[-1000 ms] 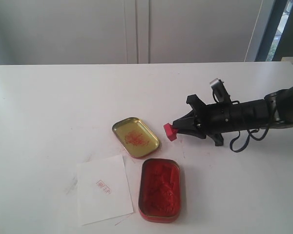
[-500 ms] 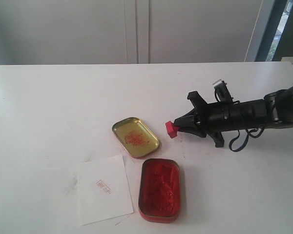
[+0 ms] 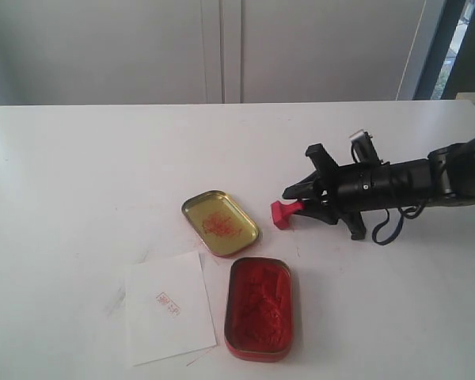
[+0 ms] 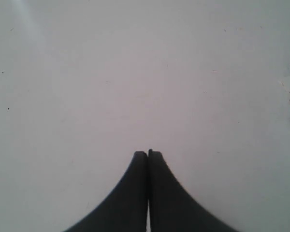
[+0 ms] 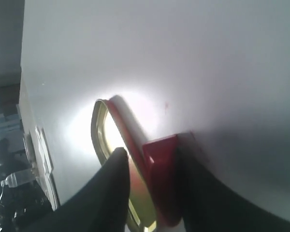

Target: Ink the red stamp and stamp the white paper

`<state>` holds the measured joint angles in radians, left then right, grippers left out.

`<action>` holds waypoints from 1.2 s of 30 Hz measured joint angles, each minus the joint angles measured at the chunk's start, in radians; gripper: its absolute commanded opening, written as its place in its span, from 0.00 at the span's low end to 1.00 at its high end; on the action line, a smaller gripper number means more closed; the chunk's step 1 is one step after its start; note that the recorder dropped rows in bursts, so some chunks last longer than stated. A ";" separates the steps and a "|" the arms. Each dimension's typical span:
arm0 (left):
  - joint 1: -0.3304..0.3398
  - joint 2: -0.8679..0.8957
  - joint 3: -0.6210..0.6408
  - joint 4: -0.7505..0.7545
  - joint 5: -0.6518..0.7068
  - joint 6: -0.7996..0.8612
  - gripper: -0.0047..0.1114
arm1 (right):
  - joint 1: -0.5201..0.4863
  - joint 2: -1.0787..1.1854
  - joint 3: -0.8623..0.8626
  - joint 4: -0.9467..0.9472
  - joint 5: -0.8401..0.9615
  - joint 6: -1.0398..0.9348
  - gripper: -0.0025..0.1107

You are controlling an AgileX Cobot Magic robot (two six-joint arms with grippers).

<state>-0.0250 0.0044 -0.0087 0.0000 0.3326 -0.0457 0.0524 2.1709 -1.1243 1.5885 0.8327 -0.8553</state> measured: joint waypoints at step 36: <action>0.000 0.000 0.000 0.000 0.000 0.000 0.04 | -0.025 -0.222 0.005 -0.536 -0.313 0.276 0.02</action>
<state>-0.0250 0.0044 -0.0087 0.0000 0.3326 -0.0457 0.0275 1.9488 -1.1193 1.0522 0.5193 -0.5789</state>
